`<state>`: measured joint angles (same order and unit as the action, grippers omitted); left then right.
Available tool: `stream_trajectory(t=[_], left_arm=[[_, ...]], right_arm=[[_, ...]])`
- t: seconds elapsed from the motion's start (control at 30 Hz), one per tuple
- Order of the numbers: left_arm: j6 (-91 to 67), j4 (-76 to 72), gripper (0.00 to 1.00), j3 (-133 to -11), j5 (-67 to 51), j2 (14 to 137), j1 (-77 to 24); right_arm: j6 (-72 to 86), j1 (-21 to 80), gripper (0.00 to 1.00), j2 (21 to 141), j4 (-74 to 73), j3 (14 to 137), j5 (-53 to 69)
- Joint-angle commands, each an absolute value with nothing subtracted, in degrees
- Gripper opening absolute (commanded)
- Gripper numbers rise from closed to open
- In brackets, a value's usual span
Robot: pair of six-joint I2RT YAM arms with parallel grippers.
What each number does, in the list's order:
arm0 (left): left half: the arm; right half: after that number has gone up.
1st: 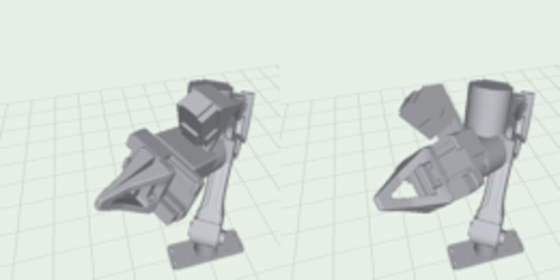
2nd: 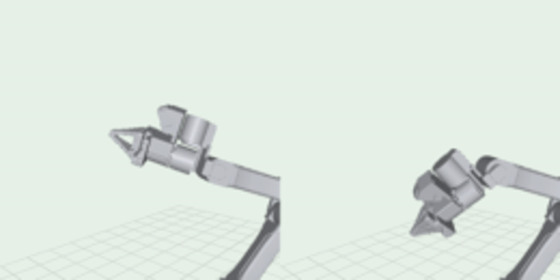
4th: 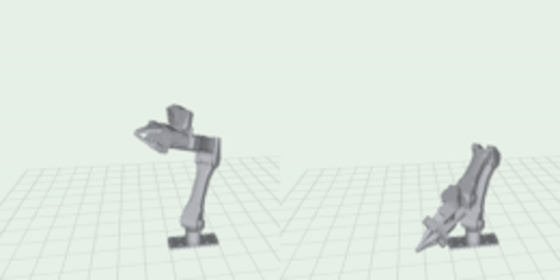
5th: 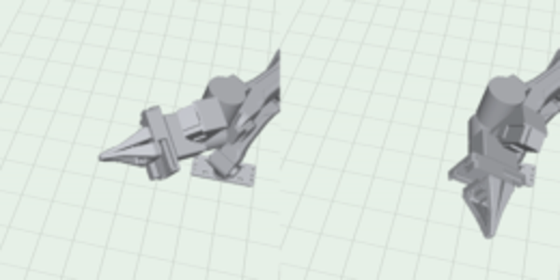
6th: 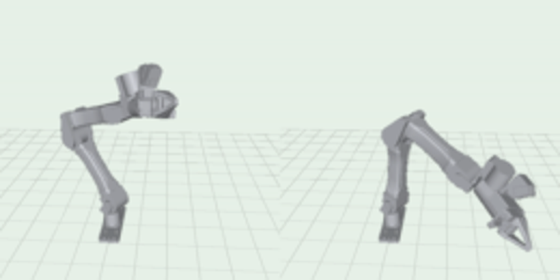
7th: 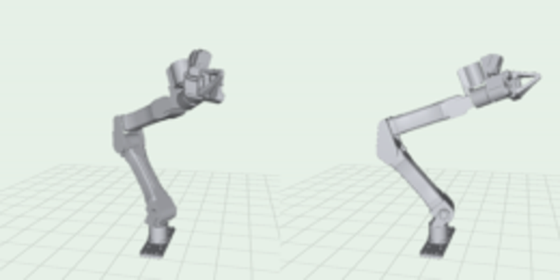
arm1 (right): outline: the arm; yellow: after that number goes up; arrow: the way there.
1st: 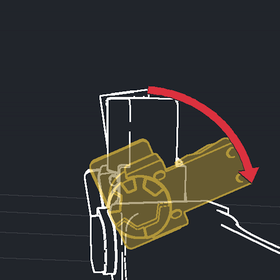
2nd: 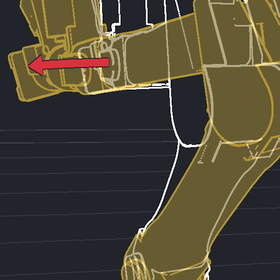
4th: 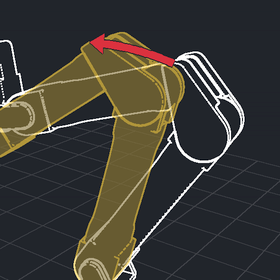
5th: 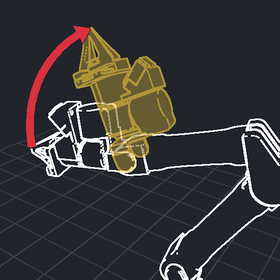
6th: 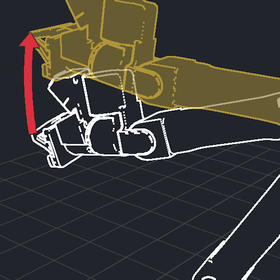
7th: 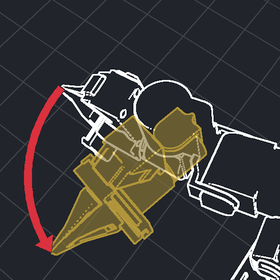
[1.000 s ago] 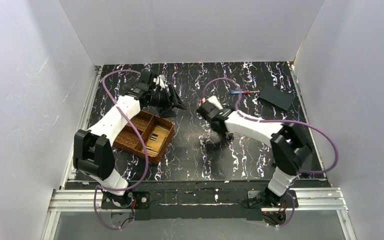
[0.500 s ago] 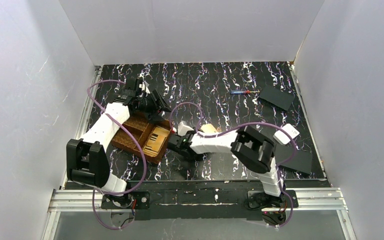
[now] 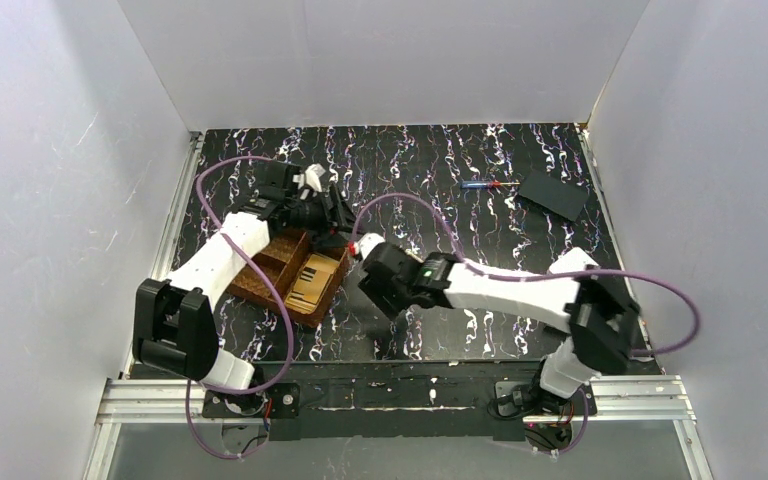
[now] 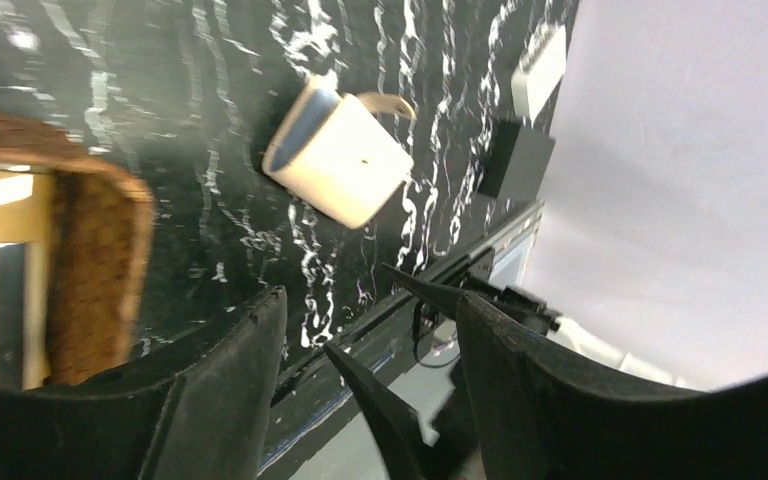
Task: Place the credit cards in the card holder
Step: Close the card holder at the center of the board.
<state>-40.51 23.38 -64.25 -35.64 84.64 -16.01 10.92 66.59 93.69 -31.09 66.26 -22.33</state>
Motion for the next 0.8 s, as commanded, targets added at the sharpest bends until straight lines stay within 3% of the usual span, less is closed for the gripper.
stream_trajectory(t=[0.0, 0.2, 0.33, 0.37, 0.5, 0.77], left_arm=[[-40.3, 19.7, 0.6, -66.3, -36.8, 83.0, -24.4], [-47.3, 10.1, 0.33, -63.9, -32.7, 89.1, -32.2], [-49.9, 5.0, 0.28, -64.8, -33.9, 95.9, -33.6], [-49.3, 5.1, 0.28, -66.0, -34.0, 97.8, -34.2], [-48.3, 6.6, 0.26, -69.2, -36.7, 105.1, -35.6], [-45.9, 7.3, 0.23, -69.6, -35.0, 110.3, -35.9]], right_arm=[[10.3, 60.6, 0.73, 81.0, -25.4, 63.1, -8.2], [9.6, 37.6, 0.57, 73.4, -20.9, 54.1, 10.9], [12.0, 27.9, 0.32, 76.9, -16.0, 50.3, 20.1], [12.8, 26.0, 0.3, 78.1, -14.7, 49.9, 21.9], [13.4, 24.6, 0.41, 80.9, -10.0, 48.3, 21.5], [11.8, 24.2, 0.45, 85.5, -9.2, 51.4, 21.4]])
